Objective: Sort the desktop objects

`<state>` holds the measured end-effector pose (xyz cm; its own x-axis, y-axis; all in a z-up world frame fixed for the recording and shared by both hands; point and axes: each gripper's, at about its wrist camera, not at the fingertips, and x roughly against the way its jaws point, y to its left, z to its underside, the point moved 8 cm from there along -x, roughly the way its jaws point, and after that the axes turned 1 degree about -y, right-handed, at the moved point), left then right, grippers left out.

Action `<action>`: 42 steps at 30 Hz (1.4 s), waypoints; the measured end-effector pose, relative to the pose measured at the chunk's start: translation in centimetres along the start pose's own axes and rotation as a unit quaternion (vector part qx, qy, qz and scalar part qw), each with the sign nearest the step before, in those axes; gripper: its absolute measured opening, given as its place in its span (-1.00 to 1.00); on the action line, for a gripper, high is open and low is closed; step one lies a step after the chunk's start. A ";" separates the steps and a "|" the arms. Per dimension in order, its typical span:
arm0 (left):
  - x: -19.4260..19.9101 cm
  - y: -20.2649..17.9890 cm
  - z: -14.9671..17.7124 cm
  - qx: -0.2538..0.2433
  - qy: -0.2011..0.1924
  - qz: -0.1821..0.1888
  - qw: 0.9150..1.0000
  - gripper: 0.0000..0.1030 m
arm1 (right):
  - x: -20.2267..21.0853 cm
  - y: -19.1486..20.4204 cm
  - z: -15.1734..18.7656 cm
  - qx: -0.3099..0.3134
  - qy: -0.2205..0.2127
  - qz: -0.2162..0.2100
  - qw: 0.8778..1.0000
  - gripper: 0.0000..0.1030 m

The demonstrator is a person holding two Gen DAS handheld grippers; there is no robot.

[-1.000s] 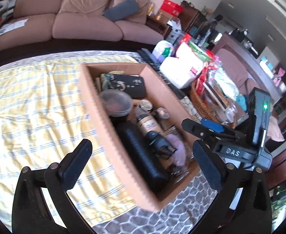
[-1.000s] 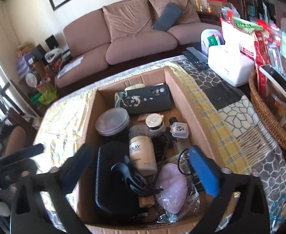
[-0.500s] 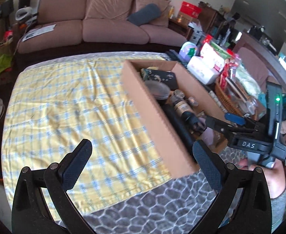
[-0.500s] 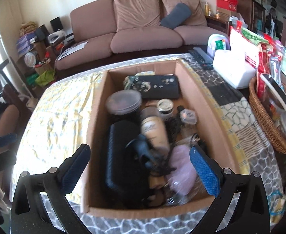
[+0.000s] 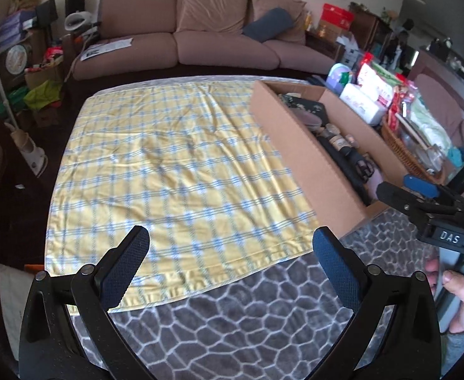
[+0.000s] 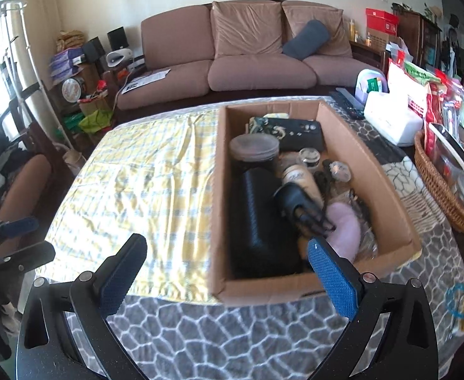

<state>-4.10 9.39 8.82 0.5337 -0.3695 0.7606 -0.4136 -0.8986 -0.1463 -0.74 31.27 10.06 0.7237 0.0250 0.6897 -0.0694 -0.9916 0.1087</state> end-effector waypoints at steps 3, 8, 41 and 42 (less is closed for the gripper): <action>-0.4 1.4 1.7 0.008 0.006 -0.025 1.000 1.00 | -0.2 1.7 1.3 0.014 0.004 0.003 1.000 0.99; -1.2 3.9 4.5 0.033 0.015 -0.045 0.998 1.00 | -1.5 4.6 3.3 0.039 0.016 -0.002 0.999 0.99; -8.2 8.1 11.8 0.101 0.049 -0.158 0.981 1.00 | -10.8 6.6 12.6 0.051 0.095 0.015 0.994 1.00; -8.2 8.1 11.7 0.105 0.044 -0.162 0.980 1.00 | -10.8 6.6 12.6 0.053 0.094 0.017 0.994 1.00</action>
<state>-3.19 2.33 -6.01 0.5431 -0.0431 0.8386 -0.0672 -0.9977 -0.0078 -0.31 22.86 -5.70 0.5800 0.0044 0.8146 -0.0116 -0.9998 0.0137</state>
